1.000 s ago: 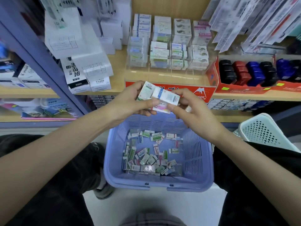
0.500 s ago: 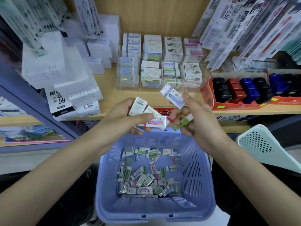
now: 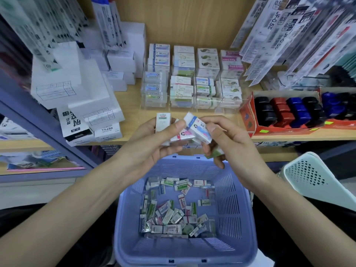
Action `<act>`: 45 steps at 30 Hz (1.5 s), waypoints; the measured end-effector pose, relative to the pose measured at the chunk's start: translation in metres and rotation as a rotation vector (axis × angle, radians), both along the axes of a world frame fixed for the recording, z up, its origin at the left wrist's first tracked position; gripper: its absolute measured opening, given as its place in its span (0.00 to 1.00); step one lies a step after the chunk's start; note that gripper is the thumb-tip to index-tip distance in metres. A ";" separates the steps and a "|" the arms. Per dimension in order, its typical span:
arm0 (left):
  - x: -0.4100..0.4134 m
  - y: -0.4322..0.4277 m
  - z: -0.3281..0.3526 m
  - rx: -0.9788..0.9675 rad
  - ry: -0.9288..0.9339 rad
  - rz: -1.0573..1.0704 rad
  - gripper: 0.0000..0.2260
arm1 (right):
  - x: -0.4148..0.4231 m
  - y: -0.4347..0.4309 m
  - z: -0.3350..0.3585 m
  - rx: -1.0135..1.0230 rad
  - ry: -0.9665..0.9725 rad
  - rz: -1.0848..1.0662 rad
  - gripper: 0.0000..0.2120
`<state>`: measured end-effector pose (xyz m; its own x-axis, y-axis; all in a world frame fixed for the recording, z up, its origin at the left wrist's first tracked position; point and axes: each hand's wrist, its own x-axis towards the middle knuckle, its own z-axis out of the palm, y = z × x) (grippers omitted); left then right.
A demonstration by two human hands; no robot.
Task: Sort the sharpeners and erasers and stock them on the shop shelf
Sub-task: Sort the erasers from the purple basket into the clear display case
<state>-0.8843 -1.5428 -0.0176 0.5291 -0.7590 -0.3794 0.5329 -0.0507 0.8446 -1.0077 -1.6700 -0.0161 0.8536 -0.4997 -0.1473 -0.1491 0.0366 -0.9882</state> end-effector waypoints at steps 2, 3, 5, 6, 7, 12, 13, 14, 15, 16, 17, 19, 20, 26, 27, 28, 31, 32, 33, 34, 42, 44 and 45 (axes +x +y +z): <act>0.000 -0.001 0.000 0.015 -0.026 0.006 0.21 | 0.002 -0.001 0.001 -0.070 -0.004 0.011 0.09; 0.001 -0.001 0.000 0.023 -0.038 0.007 0.21 | 0.004 -0.002 0.001 -0.115 -0.006 0.029 0.07; 0.004 0.000 0.000 0.039 -0.066 0.000 0.20 | 0.006 -0.005 0.004 -0.201 0.011 0.072 0.07; 0.006 0.000 0.000 0.051 -0.086 -0.009 0.19 | 0.006 -0.006 0.005 -0.272 0.035 0.088 0.10; 0.007 0.001 0.000 0.066 -0.112 -0.020 0.17 | 0.006 -0.008 0.005 -0.369 0.063 0.106 0.13; 0.006 0.004 -0.004 0.135 -0.217 -0.044 0.18 | 0.005 -0.007 0.004 -0.620 0.120 0.194 0.13; 0.005 0.004 -0.006 0.145 -0.237 -0.042 0.19 | 0.005 -0.005 0.002 -0.681 0.130 0.210 0.14; 0.005 0.005 -0.006 0.151 -0.247 -0.045 0.19 | 0.005 -0.005 0.000 -0.734 0.136 0.226 0.15; 0.006 0.004 -0.007 0.151 -0.250 -0.052 0.20 | 0.006 -0.004 0.000 -0.763 0.139 0.238 0.16; 0.006 0.004 -0.007 0.146 -0.252 -0.060 0.21 | 0.006 -0.003 -0.001 -0.766 0.146 0.238 0.18; 0.007 0.003 -0.006 0.134 -0.255 -0.066 0.21 | 0.007 -0.003 -0.001 -0.750 0.150 0.221 0.19; 0.006 0.001 -0.005 0.099 -0.251 -0.061 0.22 | 0.008 -0.001 0.001 -0.694 0.128 0.151 0.19; 0.005 0.000 -0.004 0.080 -0.232 -0.047 0.21 | 0.008 0.000 0.001 -0.680 0.102 0.115 0.18; -0.001 -0.010 -0.006 -0.099 -0.105 -0.004 0.18 | 0.008 0.001 -0.006 -0.641 0.017 -0.068 0.17; -0.002 -0.012 -0.007 -0.119 -0.098 0.009 0.17 | 0.009 0.001 -0.006 -0.617 -0.001 -0.079 0.17; -0.002 -0.014 -0.007 -0.129 -0.096 0.023 0.17 | 0.009 0.002 -0.006 -0.599 -0.014 -0.074 0.18; -0.003 -0.019 -0.008 -0.124 -0.113 0.049 0.20 | 0.009 0.006 -0.006 -0.601 -0.031 0.004 0.21; -0.003 -0.021 -0.009 -0.117 -0.121 0.062 0.21 | 0.009 0.007 -0.005 -0.604 -0.026 0.038 0.21; -0.002 -0.023 -0.009 -0.115 -0.116 0.080 0.22 | 0.009 0.007 -0.005 -0.602 -0.024 0.067 0.22; -0.002 -0.026 -0.008 -0.118 -0.097 0.102 0.21 | 0.009 0.007 -0.005 -0.597 -0.026 0.089 0.21; 0.001 -0.047 -0.002 -0.123 0.109 0.066 0.25 | 0.018 -0.001 -0.001 -0.661 -0.017 0.012 0.21; 0.005 -0.053 0.001 -0.132 0.142 0.021 0.26 | 0.021 -0.005 0.001 -0.713 -0.005 -0.043 0.20; 0.006 -0.055 0.001 -0.131 0.139 0.007 0.25 | 0.022 -0.008 0.001 -0.721 0.001 -0.071 0.19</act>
